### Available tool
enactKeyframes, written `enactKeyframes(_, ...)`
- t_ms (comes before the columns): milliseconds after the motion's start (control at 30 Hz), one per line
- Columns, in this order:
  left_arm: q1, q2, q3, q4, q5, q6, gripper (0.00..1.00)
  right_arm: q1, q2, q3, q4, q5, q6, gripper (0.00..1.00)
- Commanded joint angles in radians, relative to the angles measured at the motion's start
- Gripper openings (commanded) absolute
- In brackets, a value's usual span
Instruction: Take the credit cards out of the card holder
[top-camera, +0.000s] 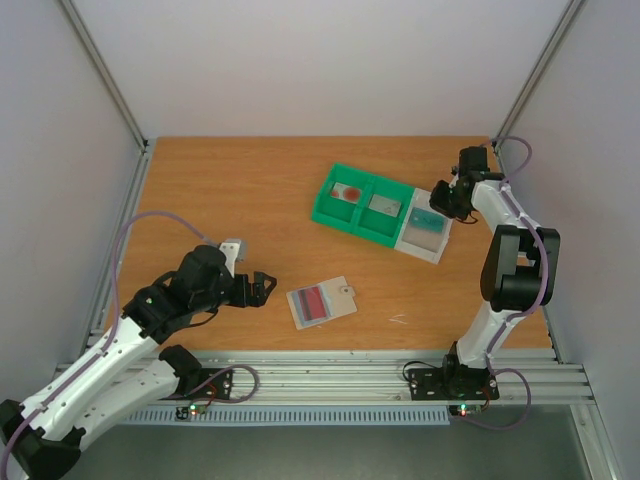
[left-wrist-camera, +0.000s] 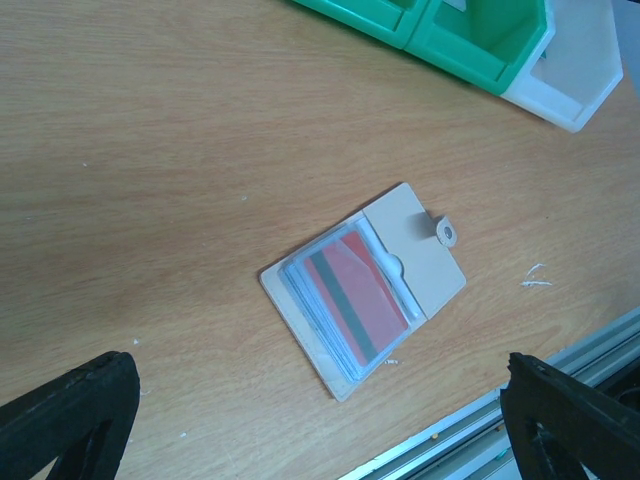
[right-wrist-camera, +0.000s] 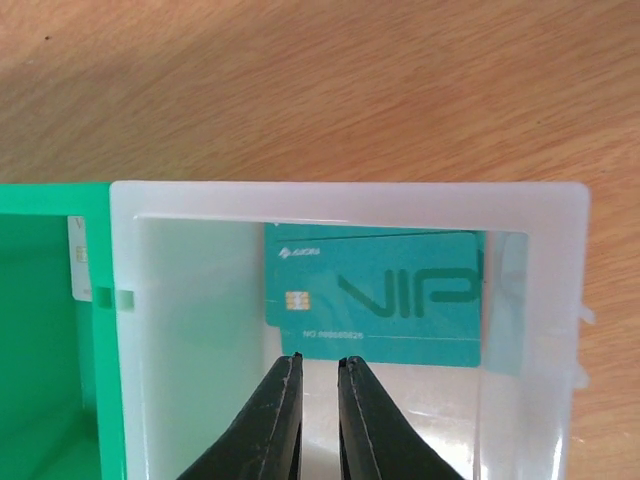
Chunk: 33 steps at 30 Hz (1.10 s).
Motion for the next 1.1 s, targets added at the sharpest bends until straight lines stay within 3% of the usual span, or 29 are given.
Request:
enactKeyframes(0, 0.000, -0.009, 0.035, 0.005, 0.006, 0.010, 0.99, -0.007, -0.018, 0.027, -0.063, 0.063, 0.022, 0.14)
enactKeyframes(633, 0.001, 0.126, -0.006, 0.064, 0.054, -0.042, 0.98, 0.108, -0.302, -0.163, -0.117, -0.114, 0.061, 0.22)
enactKeyframes(1067, 0.000, 0.169, -0.099, 0.186, 0.107, -0.117, 0.91, 0.506, -0.427, -0.390, -0.021, -0.080, 0.098, 0.27)
